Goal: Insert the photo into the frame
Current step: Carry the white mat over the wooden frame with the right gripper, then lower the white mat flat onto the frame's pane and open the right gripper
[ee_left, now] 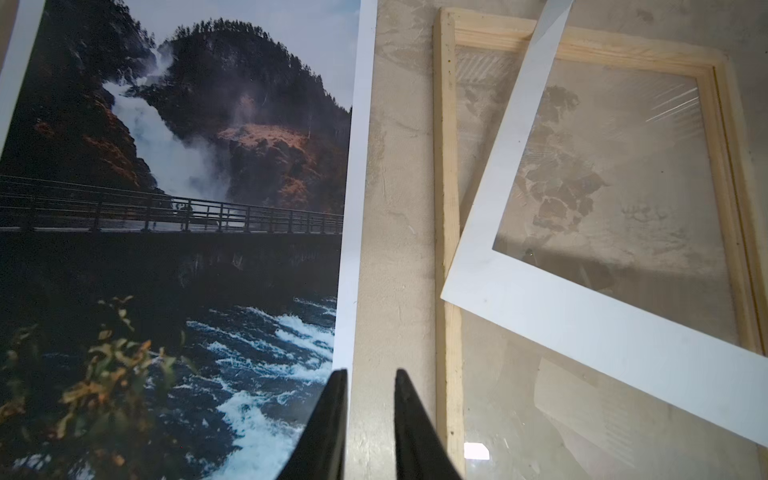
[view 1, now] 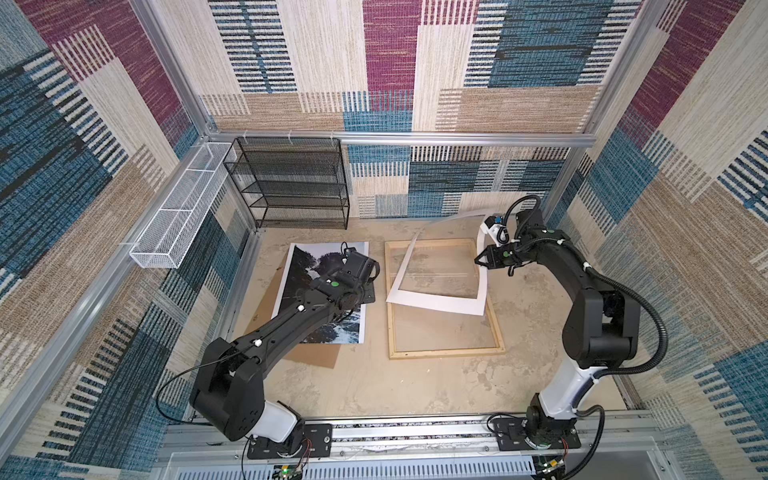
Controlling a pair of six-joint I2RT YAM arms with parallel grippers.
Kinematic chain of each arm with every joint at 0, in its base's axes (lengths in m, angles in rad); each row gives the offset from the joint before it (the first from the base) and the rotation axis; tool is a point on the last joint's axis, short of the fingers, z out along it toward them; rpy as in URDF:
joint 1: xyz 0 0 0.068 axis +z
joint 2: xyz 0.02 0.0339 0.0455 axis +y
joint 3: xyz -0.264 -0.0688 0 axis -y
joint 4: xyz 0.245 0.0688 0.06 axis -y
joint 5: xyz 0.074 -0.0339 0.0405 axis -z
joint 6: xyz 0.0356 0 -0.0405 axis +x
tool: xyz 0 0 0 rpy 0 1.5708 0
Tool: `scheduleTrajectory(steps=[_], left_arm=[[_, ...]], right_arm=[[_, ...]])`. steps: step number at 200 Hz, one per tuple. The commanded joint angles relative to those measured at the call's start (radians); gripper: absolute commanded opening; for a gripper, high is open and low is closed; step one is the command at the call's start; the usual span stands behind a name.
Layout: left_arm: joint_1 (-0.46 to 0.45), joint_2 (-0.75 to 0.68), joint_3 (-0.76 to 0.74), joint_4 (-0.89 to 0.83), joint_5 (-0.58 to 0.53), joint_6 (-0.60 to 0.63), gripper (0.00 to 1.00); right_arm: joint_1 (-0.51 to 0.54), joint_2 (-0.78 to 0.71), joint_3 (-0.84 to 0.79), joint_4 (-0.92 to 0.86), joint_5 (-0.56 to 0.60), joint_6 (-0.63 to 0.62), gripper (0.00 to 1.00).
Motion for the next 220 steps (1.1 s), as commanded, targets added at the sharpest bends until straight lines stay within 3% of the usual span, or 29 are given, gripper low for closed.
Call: scheduleTrajectory(steps=[1, 46, 127, 220], left_arm=[[-0.01, 0.026, -0.009, 0.056, 0.037, -0.011, 0.25], [-0.024, 0.125, 0.025, 0.106, 0.088, 0.015, 0.27], [-0.031, 0.251, 0.062, 0.149, 0.136, 0.025, 0.27], [-0.033, 0.333, 0.094, 0.169, 0.202, 0.044, 0.28]], right_arm=[[-0.017, 0.016, -0.013, -0.038, 0.025, -0.084, 0.0], [-0.043, 0.034, -0.073, -0.038, 0.119, -0.086, 0.0], [-0.028, 0.062, -0.116, -0.02, 0.099, -0.095, 0.0], [-0.005, 0.099, -0.13, -0.003, 0.248, -0.081, 0.0]])
